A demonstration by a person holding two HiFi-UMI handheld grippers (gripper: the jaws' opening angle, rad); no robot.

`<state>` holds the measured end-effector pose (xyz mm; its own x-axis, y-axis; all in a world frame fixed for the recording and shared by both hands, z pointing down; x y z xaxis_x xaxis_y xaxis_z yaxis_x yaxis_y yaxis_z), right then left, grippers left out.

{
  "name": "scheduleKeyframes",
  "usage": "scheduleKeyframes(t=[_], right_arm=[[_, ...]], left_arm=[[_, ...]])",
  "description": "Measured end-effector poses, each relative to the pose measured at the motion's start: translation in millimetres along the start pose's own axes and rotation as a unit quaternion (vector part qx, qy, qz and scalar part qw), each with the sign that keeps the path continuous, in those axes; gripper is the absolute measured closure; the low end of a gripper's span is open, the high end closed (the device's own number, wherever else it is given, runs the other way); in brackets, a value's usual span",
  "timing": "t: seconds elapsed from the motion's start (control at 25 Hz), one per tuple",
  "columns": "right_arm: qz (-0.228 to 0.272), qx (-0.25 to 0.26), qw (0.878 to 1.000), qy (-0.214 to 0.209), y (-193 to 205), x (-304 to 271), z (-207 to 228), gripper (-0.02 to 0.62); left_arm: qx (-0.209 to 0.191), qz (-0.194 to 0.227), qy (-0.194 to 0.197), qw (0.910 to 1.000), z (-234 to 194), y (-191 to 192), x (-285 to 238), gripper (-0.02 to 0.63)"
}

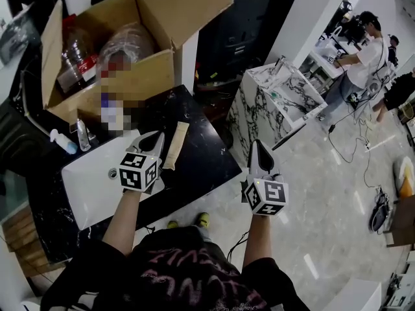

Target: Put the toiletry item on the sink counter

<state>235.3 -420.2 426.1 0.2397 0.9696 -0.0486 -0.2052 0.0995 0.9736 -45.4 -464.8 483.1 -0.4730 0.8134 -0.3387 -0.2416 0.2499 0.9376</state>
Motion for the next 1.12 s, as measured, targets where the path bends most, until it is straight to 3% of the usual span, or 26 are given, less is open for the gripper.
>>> scheduleKeyframes(t=[0.68,1.12], right_arm=[[0.028,0.013,1.000,0.001,-32,9,5,0.588],[0.038,0.017,0.999,0.001,-41,10,9,0.589]], left_arm=[[-0.061,0.096,-0.025,0.9932,-2,-90,39,0.606],[-0.061,0.138,-0.038,0.9878,-5,-117,44,0.606]])
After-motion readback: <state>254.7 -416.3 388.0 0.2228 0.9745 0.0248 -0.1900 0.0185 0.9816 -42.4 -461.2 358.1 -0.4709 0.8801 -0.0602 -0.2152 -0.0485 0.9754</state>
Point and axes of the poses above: the fingertips, and each gripper's own axes: x backward along the fingers, z to its right, y out of its underside, the point moved 2 cm from there along x, backward along the fingers, and after that the axes turned 11 degrees about -x, right-handed, at the moved point
